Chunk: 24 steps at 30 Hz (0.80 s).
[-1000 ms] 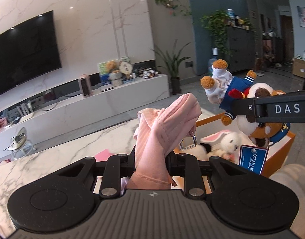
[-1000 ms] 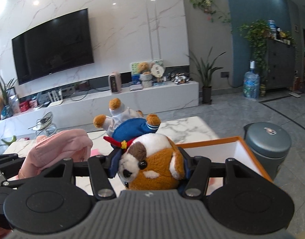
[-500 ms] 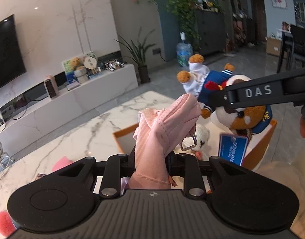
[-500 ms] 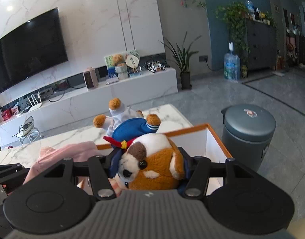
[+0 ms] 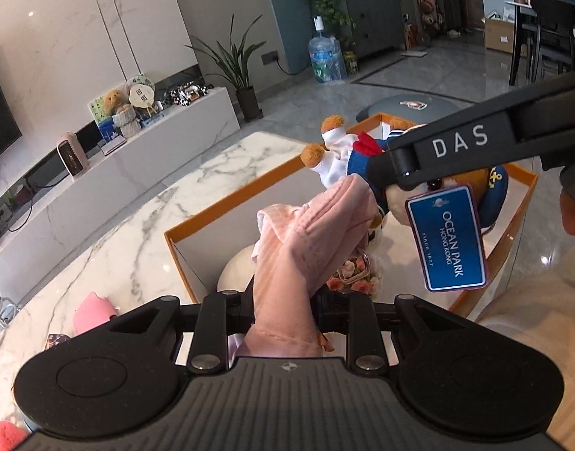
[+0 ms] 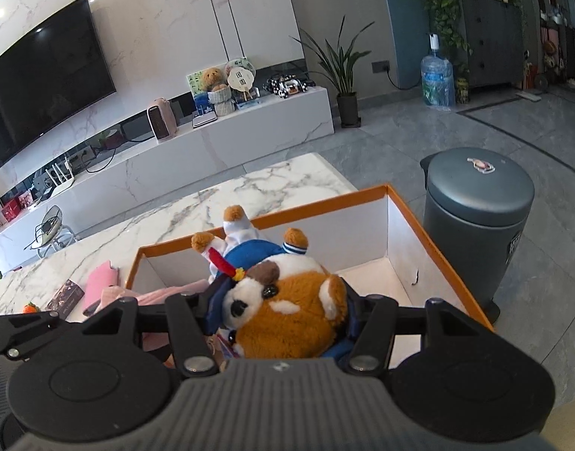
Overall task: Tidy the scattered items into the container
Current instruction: 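Carry the backpack and bear plush over the orange box with both tools, then lower the backpack into the box with left tool while right tool lowers the bear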
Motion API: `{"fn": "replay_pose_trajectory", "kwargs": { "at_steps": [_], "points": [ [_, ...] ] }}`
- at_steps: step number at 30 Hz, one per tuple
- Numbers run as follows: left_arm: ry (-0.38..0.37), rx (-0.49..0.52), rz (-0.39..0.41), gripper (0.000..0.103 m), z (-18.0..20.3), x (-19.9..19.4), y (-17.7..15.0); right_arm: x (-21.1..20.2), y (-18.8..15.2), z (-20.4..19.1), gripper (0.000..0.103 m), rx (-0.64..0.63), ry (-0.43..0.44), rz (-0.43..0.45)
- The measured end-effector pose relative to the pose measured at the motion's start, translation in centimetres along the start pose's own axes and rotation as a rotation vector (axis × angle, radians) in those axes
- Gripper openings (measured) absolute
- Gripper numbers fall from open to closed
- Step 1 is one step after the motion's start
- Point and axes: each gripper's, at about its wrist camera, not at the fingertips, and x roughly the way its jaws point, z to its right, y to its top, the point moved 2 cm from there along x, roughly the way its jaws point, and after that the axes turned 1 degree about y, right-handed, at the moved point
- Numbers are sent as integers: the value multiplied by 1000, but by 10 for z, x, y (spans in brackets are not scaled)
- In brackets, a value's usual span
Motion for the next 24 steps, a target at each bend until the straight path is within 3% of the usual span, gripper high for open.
{"fn": "replay_pose_trajectory", "kwargs": {
  "at_steps": [11, 19, 24],
  "points": [
    [19, -28, -85, 30, -3, 17, 0, 27, 7, 0, 60, -5, 24, -26],
    [-1, -24, -129, 30, 0, 22, -1, 30, -1, 8, 60, 30, 45, -99],
    [-11, -21, -162, 31, 0, 24, -4, 29, -7, -2, 60, -42, 36, -160]
  ]
}}
